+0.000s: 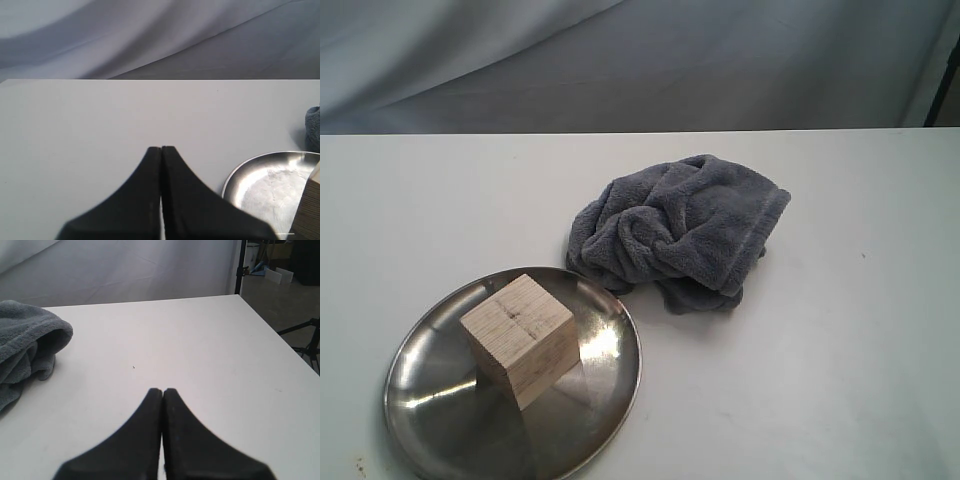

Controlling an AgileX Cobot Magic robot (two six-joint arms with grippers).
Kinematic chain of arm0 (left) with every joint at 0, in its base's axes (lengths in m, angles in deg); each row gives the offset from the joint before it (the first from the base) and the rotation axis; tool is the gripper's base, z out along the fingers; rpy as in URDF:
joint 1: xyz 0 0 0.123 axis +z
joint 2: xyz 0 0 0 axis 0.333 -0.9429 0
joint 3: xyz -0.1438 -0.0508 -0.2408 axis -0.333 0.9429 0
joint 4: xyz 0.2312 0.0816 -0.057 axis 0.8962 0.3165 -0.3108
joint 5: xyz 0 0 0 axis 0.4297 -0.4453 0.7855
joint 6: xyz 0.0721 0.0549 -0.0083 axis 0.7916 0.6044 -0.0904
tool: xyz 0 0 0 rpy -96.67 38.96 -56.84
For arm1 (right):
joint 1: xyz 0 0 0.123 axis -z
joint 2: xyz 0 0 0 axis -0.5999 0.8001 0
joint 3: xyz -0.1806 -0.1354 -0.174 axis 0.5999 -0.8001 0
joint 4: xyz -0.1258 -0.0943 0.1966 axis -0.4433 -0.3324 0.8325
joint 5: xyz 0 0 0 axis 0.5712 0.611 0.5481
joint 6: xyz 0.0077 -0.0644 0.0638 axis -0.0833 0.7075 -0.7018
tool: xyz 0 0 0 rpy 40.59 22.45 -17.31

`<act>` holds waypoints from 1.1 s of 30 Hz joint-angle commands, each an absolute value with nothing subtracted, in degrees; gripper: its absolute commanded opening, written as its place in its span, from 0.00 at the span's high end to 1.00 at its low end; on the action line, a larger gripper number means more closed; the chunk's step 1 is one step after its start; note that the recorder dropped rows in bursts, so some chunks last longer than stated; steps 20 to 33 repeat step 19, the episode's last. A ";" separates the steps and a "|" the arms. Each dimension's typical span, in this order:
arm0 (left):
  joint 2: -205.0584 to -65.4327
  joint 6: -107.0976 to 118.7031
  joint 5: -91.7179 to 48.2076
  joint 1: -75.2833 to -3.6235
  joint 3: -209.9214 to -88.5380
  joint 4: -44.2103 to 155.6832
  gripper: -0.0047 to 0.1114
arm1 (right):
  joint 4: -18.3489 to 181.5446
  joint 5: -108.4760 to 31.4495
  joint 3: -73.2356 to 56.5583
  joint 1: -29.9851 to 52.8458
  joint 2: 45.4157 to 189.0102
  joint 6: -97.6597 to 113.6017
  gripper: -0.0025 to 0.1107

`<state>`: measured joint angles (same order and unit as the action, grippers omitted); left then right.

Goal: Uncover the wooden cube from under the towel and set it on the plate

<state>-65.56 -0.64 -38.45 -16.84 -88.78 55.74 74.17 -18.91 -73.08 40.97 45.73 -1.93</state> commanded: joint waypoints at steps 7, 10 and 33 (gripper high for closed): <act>-65.43 -0.92 -38.03 -17.02 -88.54 55.74 0.96 | 74.24 -18.97 -73.24 41.45 45.42 -2.16 0.98; -65.43 -0.92 -38.03 -17.02 -88.54 55.74 0.96 | 74.24 -18.97 -73.24 41.45 45.42 -2.16 0.98; -65.43 -0.92 -38.03 -17.02 -88.54 55.74 0.96 | 74.24 -18.97 -73.24 41.45 45.42 -2.16 0.98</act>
